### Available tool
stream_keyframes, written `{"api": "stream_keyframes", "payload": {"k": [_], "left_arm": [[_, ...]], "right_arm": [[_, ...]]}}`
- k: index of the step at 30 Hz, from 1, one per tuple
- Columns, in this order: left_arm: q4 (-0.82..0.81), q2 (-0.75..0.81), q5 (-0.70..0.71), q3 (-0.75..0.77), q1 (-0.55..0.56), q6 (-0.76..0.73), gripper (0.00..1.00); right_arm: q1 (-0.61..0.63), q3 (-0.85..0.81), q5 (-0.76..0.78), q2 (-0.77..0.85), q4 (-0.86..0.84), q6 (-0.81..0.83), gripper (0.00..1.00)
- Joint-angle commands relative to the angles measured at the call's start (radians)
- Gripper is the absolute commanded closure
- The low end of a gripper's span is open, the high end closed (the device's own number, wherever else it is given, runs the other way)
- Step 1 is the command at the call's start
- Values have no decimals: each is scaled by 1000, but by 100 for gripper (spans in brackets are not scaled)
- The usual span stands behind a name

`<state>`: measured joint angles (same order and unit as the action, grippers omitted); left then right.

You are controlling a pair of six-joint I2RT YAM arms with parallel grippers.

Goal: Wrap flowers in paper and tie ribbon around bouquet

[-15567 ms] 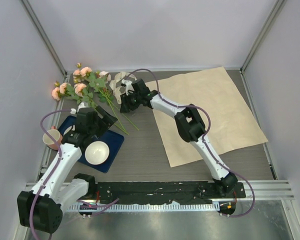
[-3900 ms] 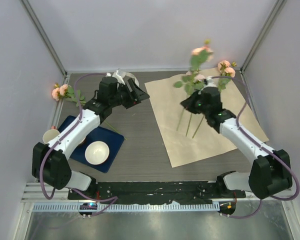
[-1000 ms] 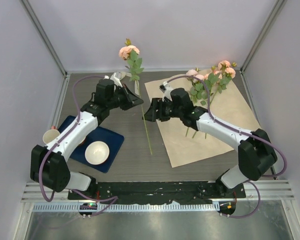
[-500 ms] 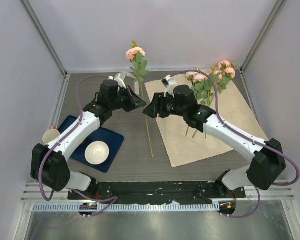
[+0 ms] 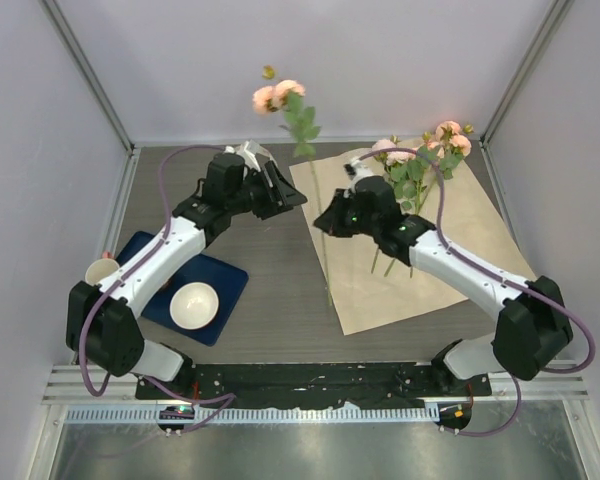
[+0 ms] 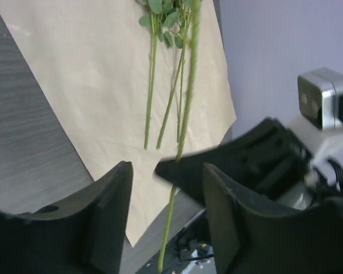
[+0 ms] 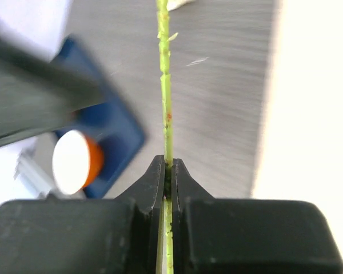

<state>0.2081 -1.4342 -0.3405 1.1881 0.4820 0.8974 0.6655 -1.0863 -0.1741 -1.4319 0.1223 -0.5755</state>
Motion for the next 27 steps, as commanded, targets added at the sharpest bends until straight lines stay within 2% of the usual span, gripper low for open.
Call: {"api": "stream_keyframes", "payload": {"k": [1, 3, 5, 6, 10, 18, 27], "left_arm": [[24, 14, 18, 56, 9, -31, 39], [-8, 15, 8, 33, 9, -19, 37], [-53, -2, -38, -13, 12, 29, 39], [-120, -32, -54, -33, 24, 50, 43], [-202, -164, -101, -61, 107, 112, 55], [-275, -422, -107, 8, 282, 135, 61], [-317, -505, -74, -21, 305, 173, 62]], "right_arm": [[-205, 83, 278, 152, 102, -38, 99], [-317, 91, 312, 174, 134, -9, 100], [-378, 83, 334, 165, 171, 57, 100], [-435, 77, 340, 148, 190, 77, 99], [-509, 8, 378, 27, 204, 157, 100], [-531, -93, 346, -212, 157, 197, 100], [-532, -135, 318, -340, 137, 92, 99]]}}
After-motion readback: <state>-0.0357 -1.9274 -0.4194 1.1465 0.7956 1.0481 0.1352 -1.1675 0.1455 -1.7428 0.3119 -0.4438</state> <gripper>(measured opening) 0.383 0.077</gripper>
